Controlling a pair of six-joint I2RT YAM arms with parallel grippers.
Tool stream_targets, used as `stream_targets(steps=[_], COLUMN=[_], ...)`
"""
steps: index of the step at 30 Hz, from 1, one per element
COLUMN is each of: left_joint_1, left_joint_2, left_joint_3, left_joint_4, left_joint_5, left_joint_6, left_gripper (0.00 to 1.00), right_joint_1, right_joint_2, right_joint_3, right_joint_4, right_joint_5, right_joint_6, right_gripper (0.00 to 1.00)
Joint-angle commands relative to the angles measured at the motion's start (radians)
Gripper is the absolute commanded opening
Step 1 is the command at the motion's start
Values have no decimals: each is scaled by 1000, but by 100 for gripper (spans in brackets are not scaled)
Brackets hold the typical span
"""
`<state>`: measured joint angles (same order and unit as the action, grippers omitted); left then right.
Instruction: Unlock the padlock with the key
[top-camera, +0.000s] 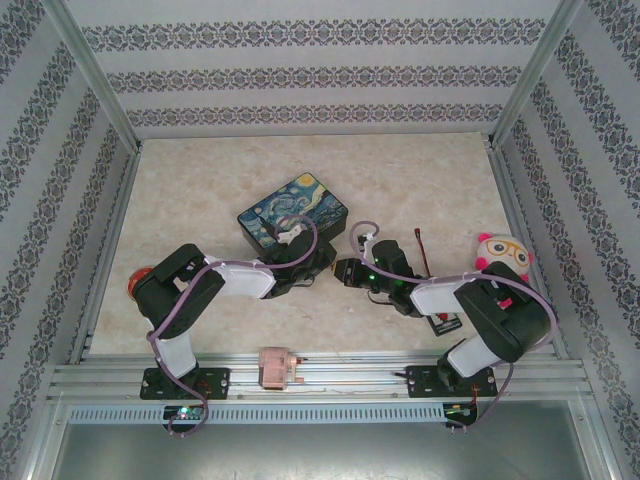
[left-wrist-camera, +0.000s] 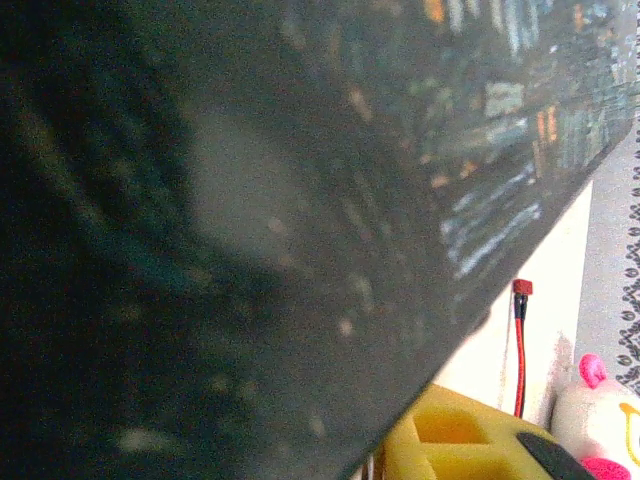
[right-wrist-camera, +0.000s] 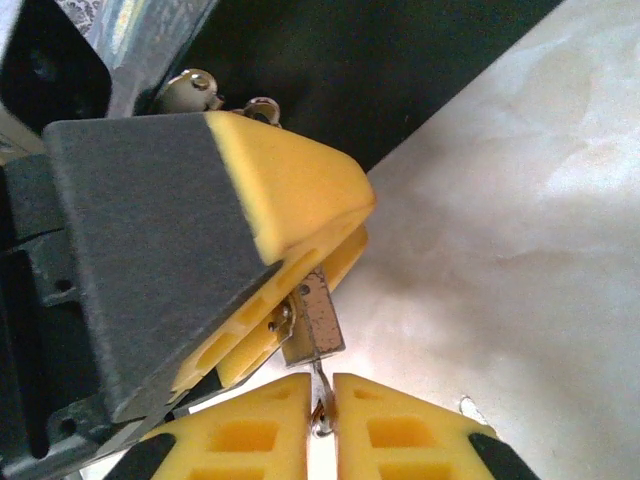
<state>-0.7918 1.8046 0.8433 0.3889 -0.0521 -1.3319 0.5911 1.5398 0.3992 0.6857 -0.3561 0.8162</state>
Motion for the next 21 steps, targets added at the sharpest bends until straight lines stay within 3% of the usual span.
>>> stream_targets(steps=[1,3,5,7,14,21], left_joint_1=[-9,-9,-9,-9,-9,-9], left_joint_2=[-23,-27,-31,-39,-50,-38], left_joint_3=[-13,-19,-27,-43,-140,-190], left_joint_4=[47,63,78,108,327,461], left_joint_5=[76,78,77,73,41,8], left_joint_6=[-11,-2,10,25,71,90], left_gripper=[0,16,32,42,51,44], right_joint_1=[-11,-17,-23,-31,-57,-62], right_joint_2=[29,40,46,50,69,118], right_joint_3=[22,19,14,8,7,23], right_joint_4=[104,144,173,200,263,322], right_joint_5=[-40,-54,-59,-65,-94,-117], right_joint_6=[39,71,101,125,202,250], right_gripper=[7,0,0,0,0,2])
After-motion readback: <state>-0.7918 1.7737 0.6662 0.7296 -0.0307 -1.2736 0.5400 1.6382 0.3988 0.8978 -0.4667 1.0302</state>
